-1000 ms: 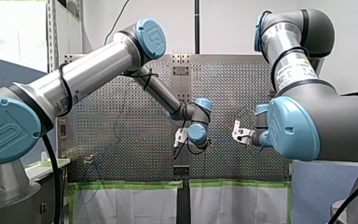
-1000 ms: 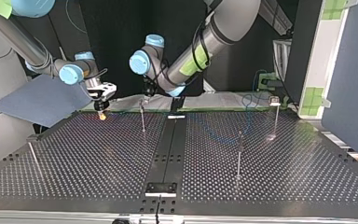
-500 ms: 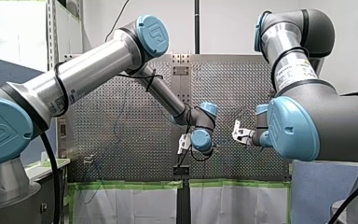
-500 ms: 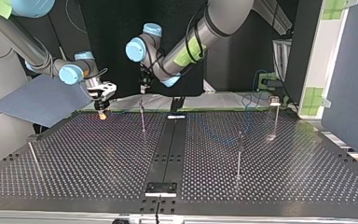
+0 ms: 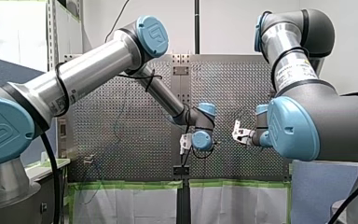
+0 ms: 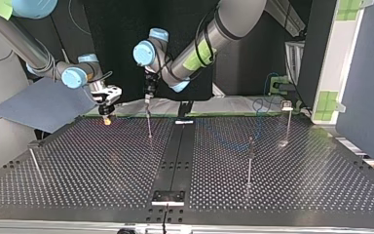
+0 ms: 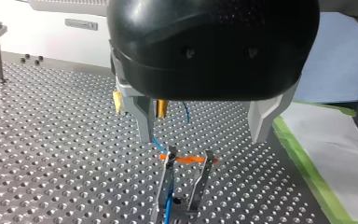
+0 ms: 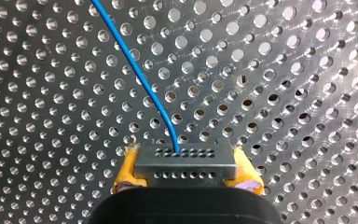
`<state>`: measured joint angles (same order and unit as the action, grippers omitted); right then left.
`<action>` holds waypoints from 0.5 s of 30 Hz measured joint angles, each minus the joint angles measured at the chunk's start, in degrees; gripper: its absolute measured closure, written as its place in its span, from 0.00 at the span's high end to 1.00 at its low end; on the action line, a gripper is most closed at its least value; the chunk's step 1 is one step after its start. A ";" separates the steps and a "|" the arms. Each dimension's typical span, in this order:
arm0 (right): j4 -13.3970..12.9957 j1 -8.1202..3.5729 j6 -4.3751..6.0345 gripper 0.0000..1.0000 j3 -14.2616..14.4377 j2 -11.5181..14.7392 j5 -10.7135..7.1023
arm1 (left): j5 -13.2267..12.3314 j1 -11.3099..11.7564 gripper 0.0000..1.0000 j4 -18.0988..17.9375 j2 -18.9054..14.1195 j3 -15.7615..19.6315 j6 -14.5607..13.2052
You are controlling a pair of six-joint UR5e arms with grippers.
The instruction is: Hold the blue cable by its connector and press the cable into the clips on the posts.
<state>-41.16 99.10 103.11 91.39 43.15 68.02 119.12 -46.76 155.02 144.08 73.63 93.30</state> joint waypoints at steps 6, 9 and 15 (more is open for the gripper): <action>0.01 0.00 0.00 0.00 -0.01 -0.01 0.01 | 0.02 -0.01 1.00 -0.24 0.00 0.00 0.14; 0.01 0.00 0.00 0.00 -0.02 -0.02 0.01 | 0.01 -0.01 1.00 -0.04 0.00 0.01 0.25; 0.05 0.00 0.00 0.00 0.00 -0.02 0.01 | 0.01 -0.06 1.00 0.19 0.00 0.01 0.53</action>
<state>-41.11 99.10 103.11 91.39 43.13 68.04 119.13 -46.82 155.22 144.08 73.64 93.83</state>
